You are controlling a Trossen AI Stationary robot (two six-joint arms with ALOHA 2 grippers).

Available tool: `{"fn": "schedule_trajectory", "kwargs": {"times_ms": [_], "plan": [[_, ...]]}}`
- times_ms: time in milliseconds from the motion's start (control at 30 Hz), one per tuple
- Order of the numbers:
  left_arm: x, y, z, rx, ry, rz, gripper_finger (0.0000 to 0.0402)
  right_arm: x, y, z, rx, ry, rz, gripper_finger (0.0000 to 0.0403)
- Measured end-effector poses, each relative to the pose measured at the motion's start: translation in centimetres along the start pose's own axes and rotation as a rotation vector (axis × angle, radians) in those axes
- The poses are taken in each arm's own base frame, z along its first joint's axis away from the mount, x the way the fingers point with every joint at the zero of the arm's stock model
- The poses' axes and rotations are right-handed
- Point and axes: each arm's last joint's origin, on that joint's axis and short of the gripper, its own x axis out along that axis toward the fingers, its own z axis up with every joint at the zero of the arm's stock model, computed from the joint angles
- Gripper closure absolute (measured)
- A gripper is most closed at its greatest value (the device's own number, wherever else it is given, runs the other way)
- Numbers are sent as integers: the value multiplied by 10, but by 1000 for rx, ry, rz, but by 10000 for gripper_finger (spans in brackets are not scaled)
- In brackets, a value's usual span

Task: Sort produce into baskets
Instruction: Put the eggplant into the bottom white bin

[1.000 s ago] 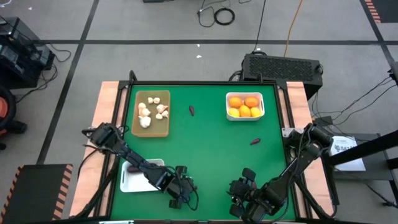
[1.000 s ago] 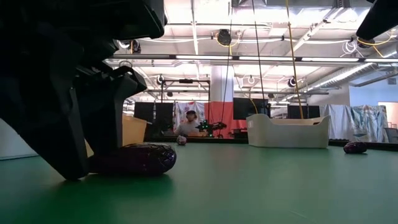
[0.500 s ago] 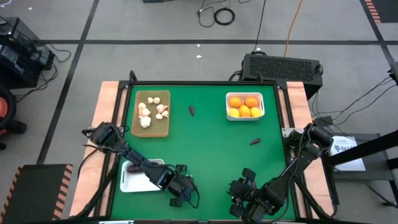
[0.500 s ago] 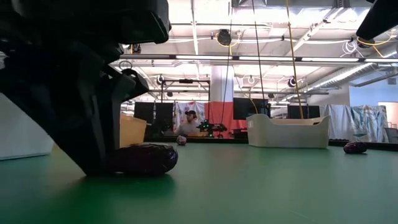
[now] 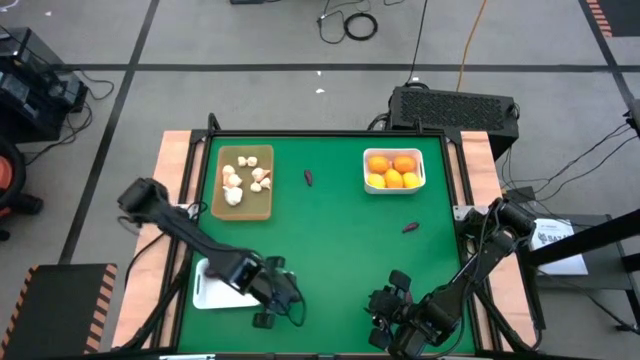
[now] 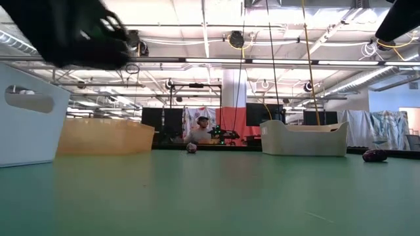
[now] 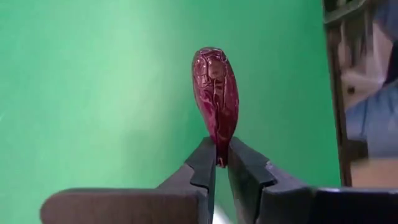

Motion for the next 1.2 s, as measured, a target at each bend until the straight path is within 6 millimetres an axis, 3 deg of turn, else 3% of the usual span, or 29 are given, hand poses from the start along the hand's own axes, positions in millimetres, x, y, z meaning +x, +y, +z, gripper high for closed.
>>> {"fn": "schedule_trajectory", "kwargs": {"times_ms": [233,433,700,1033,1200], "plan": [[-56,0,-38,-121,153,144,365,0,0,0,-17,-5,-1,259],[-81,0,-60,-187,196,275,366,0,0,1,-25,-29,-11,259],[-79,-7,-72,-192,251,316,361,0,0,1,-25,-24,-9,259],[-80,-12,-75,-178,248,307,290,0,1,1,-18,-27,-1,259],[-78,-13,-70,-160,174,312,277,0,2,2,-7,-32,14,259]]}}
